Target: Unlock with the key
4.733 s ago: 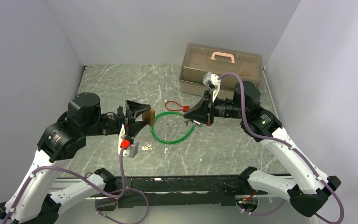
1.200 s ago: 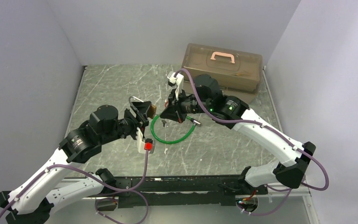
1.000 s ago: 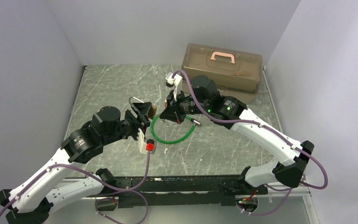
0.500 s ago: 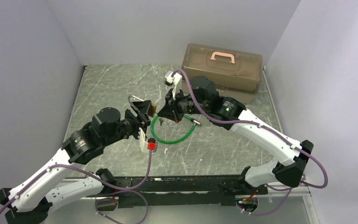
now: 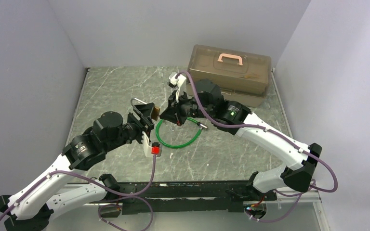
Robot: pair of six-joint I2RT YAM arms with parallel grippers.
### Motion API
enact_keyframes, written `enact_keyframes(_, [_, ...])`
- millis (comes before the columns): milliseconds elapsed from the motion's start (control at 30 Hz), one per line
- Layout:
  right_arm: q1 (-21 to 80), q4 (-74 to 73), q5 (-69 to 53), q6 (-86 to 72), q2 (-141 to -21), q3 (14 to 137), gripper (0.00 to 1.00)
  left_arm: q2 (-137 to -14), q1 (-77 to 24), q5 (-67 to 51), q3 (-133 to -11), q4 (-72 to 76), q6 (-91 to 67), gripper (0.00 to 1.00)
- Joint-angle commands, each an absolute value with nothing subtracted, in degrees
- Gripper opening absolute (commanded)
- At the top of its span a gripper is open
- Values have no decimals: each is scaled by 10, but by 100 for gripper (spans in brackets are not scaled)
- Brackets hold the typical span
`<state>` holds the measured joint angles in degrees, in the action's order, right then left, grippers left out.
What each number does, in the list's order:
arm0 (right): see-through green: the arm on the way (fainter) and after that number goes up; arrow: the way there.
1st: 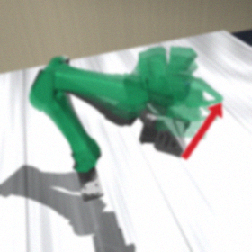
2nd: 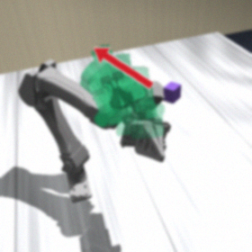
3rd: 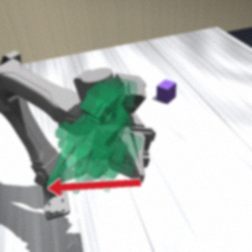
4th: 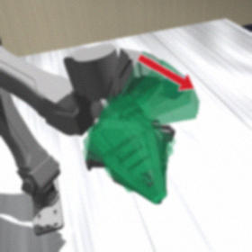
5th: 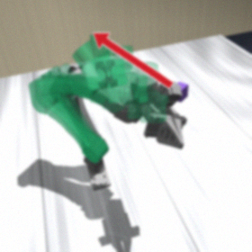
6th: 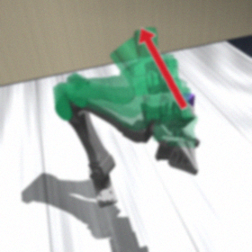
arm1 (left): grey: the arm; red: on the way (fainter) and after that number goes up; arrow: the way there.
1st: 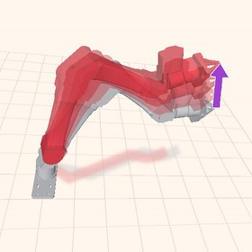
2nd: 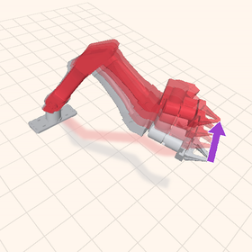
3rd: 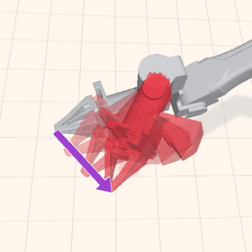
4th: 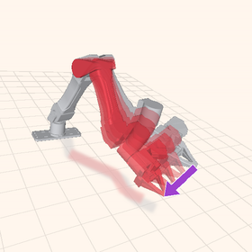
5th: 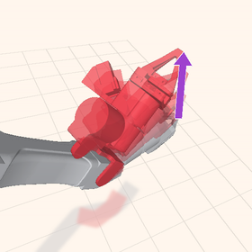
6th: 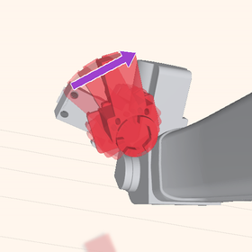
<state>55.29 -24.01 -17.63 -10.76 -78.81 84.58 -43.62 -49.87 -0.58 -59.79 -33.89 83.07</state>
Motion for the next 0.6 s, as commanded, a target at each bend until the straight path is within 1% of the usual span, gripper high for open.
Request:
enact_keyframes(0, [575,-149,-192,-126,-801,862,0,-431,-515,-58,-612,-256,825,0])
enact_keyframes(300, [586,-151,-178,-114,-813,866,0,-431,-520,-79,-639,-255,786,0])
enact_keyframes(333, [586,-154,-177,-112,-811,866,6,-430,-520,-75,-639,-255,786,0])
enact_keyframes(400, [586,-158,-170,-104,-796,862,32,-428,-520,-69,-633,-257,791,0])
enact_keyframes(433, [586,-159,-163,-102,-786,858,43,-425,-520,-66,-629,-259,794,0])
enact_keyframes(467, [585,-159,-157,-98,-777,852,52,-423,-520,-63,-624,-259,796,0])
enact_keyframes(500, [585,-159,-151,-95,-767,848,58,-421,-520,-61,-621,-259,797,0])
enact_keyframes(567, [585,-166,-143,-89,-753,845,63,-417,-520,-57,-616,-258,796,0])
